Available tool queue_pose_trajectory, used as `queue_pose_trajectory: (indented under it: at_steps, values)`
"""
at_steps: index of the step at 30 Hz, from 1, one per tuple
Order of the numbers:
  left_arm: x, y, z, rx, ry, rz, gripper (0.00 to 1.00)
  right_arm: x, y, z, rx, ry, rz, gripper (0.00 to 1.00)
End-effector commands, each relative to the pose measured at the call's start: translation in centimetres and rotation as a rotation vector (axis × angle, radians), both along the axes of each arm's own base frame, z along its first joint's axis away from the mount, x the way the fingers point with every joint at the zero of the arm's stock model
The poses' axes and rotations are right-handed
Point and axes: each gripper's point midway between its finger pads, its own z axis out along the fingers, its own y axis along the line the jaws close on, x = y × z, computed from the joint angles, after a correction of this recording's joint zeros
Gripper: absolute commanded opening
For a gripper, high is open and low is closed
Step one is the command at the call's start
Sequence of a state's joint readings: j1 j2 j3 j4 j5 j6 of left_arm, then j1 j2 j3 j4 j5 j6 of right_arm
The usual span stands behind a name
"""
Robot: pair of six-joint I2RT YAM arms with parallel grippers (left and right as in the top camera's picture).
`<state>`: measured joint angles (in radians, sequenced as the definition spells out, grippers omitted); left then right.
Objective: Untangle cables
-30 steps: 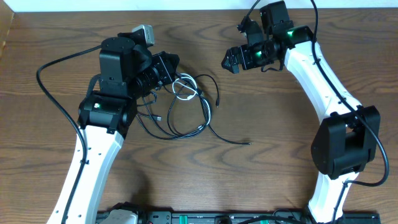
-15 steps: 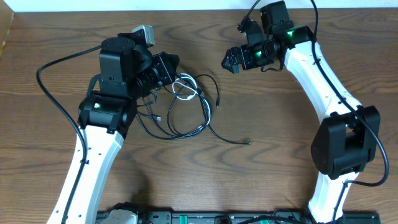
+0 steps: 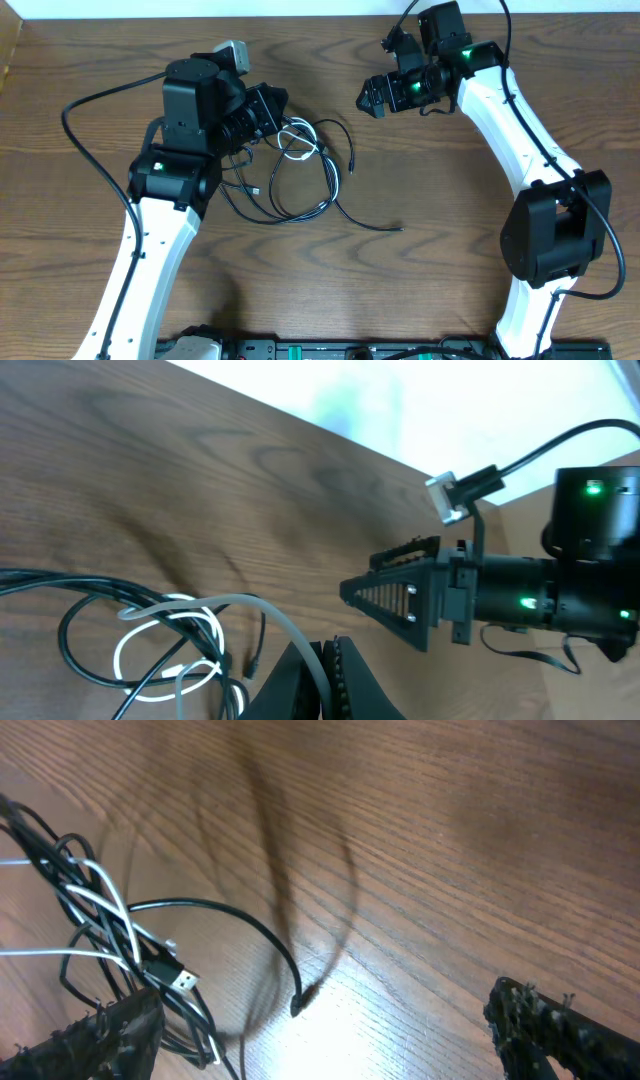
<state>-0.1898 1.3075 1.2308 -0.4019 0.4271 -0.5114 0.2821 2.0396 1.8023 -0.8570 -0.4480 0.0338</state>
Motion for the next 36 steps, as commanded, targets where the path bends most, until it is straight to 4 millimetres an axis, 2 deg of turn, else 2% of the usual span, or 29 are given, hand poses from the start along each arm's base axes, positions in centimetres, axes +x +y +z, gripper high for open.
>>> queue_pose_trajectory:
  at_steps: [1,7,14,36]
  values:
    - [0.6,0.3,-0.6,0.03,0.0,0.001,0.07,-0.2,0.3,0.0,-0.003,-0.002,0.011,0.99]
    - [1.1,0.2,-1.6,0.035,0.025,0.001,0.08,-0.2,0.3,0.0,-0.003,-0.002,0.011,0.99]
    - [1.3,0.1,-1.9,0.035,0.028,0.001,0.07,-0.2,0.3,0.0,-0.003,-0.002,0.011,0.99]
    - [0.4,0.3,-3.3,0.048,0.095,0.0,0.08,-0.2,0.3,0.0,-0.003,-0.002,0.011,0.99]
